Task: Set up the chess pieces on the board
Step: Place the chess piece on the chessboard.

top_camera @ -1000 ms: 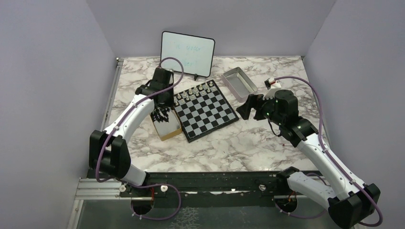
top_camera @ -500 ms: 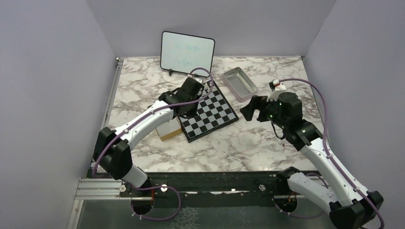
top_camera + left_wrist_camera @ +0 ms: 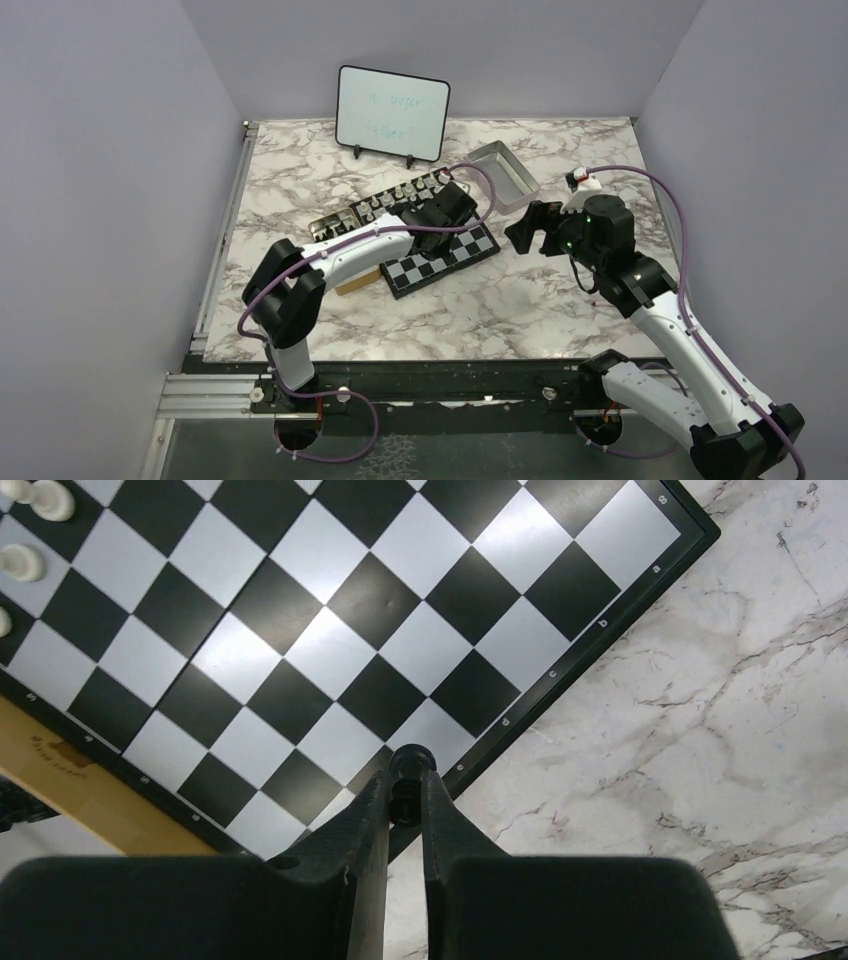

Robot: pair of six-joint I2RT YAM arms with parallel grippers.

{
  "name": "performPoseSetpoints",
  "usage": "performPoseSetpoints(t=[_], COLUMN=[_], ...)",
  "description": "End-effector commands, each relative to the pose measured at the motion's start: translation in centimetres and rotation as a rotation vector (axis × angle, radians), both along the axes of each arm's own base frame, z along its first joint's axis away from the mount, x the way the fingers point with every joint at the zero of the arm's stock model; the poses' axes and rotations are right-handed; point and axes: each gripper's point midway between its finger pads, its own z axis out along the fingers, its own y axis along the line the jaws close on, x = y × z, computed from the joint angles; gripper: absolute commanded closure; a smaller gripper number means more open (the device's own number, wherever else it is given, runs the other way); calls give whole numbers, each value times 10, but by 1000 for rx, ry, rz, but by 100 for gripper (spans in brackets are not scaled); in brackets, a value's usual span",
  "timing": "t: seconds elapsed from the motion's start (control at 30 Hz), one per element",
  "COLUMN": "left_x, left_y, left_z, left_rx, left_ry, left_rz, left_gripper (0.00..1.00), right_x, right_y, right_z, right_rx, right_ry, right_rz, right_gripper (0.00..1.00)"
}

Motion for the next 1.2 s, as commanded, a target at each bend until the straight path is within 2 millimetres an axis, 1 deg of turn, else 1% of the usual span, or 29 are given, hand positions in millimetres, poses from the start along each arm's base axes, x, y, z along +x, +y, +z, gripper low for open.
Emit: performPoseSetpoints(t=[0.0,0.2,0.3,0.53,0.67,1.17], left_x=[11,15,14,12,9,10], left_y=[-25,-39,-42,-44,-51,-48], left_z=[-1,-10,-13,-22,-27,-36], left_rx=[-8,-3,-7,-13,-42,-18], left_ry=[-44,-33,-23,-2,18,20], left_rz=[8,-6,-11,-12,-31,-21], left_gripper=[90,90,90,90,90,90], right_x=[0,-2,0,0,0,-2], right_y=[-10,-11,-16,-16,-17,-18], right_z=[-1,2,2,0,-2,1], right_rx=[-33,-38,-48,-49,-52,-51], right_ry=[-13,-29,-34,-33,-32,-37], right_rz=[-27,-23,-48,-50,-52,-57], right_gripper=[0,0,0,0,0,0])
